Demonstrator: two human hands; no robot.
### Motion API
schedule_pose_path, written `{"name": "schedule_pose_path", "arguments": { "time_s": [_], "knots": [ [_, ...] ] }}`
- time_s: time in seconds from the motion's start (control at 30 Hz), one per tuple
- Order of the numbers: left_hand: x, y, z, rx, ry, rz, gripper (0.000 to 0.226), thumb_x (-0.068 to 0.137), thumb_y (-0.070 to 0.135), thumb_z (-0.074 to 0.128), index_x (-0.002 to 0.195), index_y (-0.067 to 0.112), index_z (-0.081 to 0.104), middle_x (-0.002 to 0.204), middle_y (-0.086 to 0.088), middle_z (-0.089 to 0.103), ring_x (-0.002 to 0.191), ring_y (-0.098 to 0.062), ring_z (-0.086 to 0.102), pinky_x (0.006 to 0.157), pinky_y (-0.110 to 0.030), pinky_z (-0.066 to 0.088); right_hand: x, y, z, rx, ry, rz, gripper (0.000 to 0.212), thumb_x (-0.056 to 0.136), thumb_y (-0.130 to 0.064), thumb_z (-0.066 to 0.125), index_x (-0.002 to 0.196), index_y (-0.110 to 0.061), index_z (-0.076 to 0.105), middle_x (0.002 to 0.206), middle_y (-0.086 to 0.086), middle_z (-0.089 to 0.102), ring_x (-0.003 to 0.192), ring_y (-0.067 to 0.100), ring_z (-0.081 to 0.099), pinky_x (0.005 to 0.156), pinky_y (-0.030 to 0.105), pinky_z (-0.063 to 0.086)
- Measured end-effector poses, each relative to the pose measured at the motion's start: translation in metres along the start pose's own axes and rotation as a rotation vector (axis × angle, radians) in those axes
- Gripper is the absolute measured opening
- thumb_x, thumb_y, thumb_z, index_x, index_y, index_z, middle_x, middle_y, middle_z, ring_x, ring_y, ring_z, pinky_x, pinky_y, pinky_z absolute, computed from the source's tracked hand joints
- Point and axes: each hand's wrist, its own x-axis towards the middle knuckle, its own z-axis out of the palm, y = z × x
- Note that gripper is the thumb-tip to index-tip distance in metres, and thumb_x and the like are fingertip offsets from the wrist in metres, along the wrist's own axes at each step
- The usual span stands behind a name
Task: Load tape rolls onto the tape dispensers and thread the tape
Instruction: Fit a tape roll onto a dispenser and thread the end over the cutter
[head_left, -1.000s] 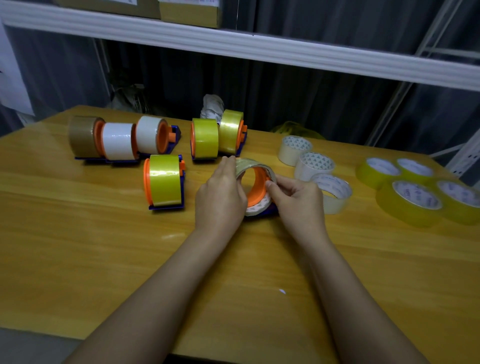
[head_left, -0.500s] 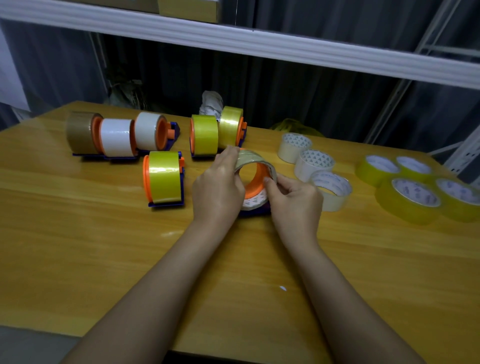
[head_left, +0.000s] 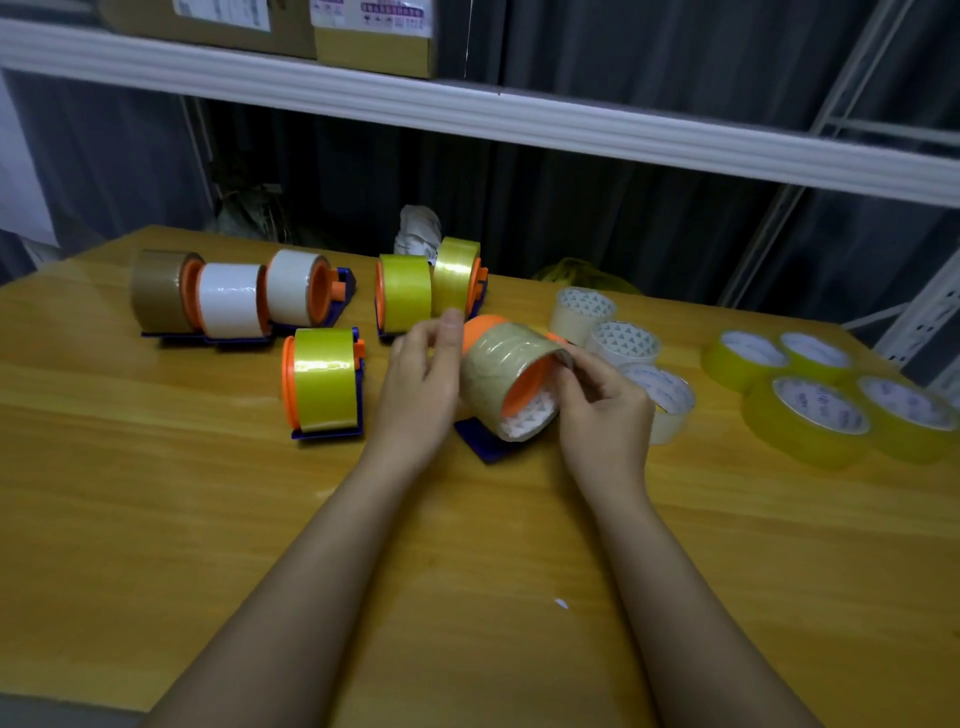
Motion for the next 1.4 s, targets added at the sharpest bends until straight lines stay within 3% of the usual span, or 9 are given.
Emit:
{"name": "schedule_pose_path", "arguments": {
  "time_s": [0.17,0.33,0.47,0.53,0.63,0.8,1.0,1.17,1.4],
  "knots": [
    [-0.007,0.01,0.001,-0.315,-0.138,-0.073,0.031,0.099,0.036,0.042,0.097,0.02,0.068,0.087,0.004,0.07,0.076,0.003,0.064,0.064,-0.01,0.049,0.003,-0.01,0.0,0.55,-0.18,0.261,0.028,0.101,-0.019,0.045,0.125,-0.027,0.059,0.122,-0.001,0.065,0.116,0.014,0.06,0.099,0.036,0.051],
    [-0.017,0.006,0.009,-0.242,-0.17,0.211,0.023,0.099,0.026,0.045,0.098,0.013,0.064,0.09,-0.004,0.069,0.083,-0.007,0.065,0.07,-0.021,0.051,-0.004,-0.015,0.007,0.78,-0.441,0.531,0.063,0.086,-0.064,0.044,0.133,-0.022,0.054,0.126,0.009,0.064,0.116,0.028,0.062,0.094,0.05,0.051],
    [-0.022,0.001,0.009,-0.166,-0.306,0.312,0.037,0.094,0.028,0.048,0.105,-0.006,0.058,0.098,-0.022,0.063,0.091,-0.031,0.062,0.078,-0.048,0.052,0.001,-0.013,-0.002,0.824,-0.49,0.671,0.058,0.088,-0.065,0.041,0.116,-0.022,0.066,0.114,0.008,0.071,0.107,0.026,0.067,0.091,0.049,0.053],
    [-0.021,0.002,0.01,-0.176,-0.318,0.266,0.036,0.094,0.03,0.047,0.103,-0.002,0.061,0.097,-0.02,0.065,0.091,-0.029,0.063,0.078,-0.044,0.053,0.001,-0.008,-0.002,0.712,-0.494,0.688,0.055,0.089,-0.066,0.039,0.111,-0.024,0.068,0.105,0.004,0.074,0.098,0.021,0.07,0.082,0.044,0.056],
    [-0.018,0.004,0.017,-0.201,-0.258,0.082,0.039,0.098,0.043,0.042,0.091,0.015,0.068,0.083,-0.002,0.072,0.08,-0.009,0.068,0.067,-0.021,0.052,-0.004,-0.007,0.009,0.501,-0.46,0.583,0.055,0.091,-0.065,0.039,0.118,-0.023,0.061,0.107,0.007,0.072,0.09,0.023,0.071,0.063,0.039,0.057],
    [-0.016,0.005,0.023,-0.224,-0.053,0.036,0.044,0.102,0.033,0.034,0.087,0.009,0.068,0.08,-0.005,0.07,0.069,-0.004,0.066,0.06,-0.017,0.051,-0.007,-0.016,0.015,0.479,-0.318,0.355,0.032,0.099,-0.039,0.045,0.116,-0.013,0.053,0.09,0.003,0.063,0.068,0.008,0.066,0.05,0.027,0.053],
    [-0.011,0.012,0.017,-0.387,0.059,-0.205,0.044,0.1,0.043,0.038,0.077,0.018,0.067,0.064,-0.002,0.07,0.062,-0.013,0.068,0.058,-0.027,0.053,-0.012,-0.008,0.016,0.184,-0.23,-0.089,0.039,0.085,-0.054,0.05,0.116,-0.03,0.05,0.111,0.004,0.058,0.101,0.021,0.06,0.081,0.042,0.054],
    [-0.013,0.021,0.016,-0.436,0.075,-0.232,0.04,0.099,0.042,0.04,0.075,0.02,0.061,0.052,0.006,0.066,0.052,-0.007,0.064,0.057,-0.025,0.053,-0.014,-0.008,0.009,0.1,-0.131,-0.286,0.052,0.085,-0.049,0.051,0.124,-0.014,0.052,0.115,0.004,0.056,0.104,0.008,0.055,0.084,0.016,0.044],
    [0.002,0.008,-0.001,-0.585,0.186,-0.356,0.031,0.096,0.046,0.045,0.095,0.019,0.06,0.088,-0.005,0.064,0.087,-0.021,0.063,0.079,-0.041,0.053,0.001,-0.005,-0.013,0.065,0.177,-0.522,0.049,0.082,-0.04,0.048,0.125,-0.015,0.044,0.119,0.003,0.045,0.109,0.022,0.049,0.09,0.023,0.041]
  ]
}}
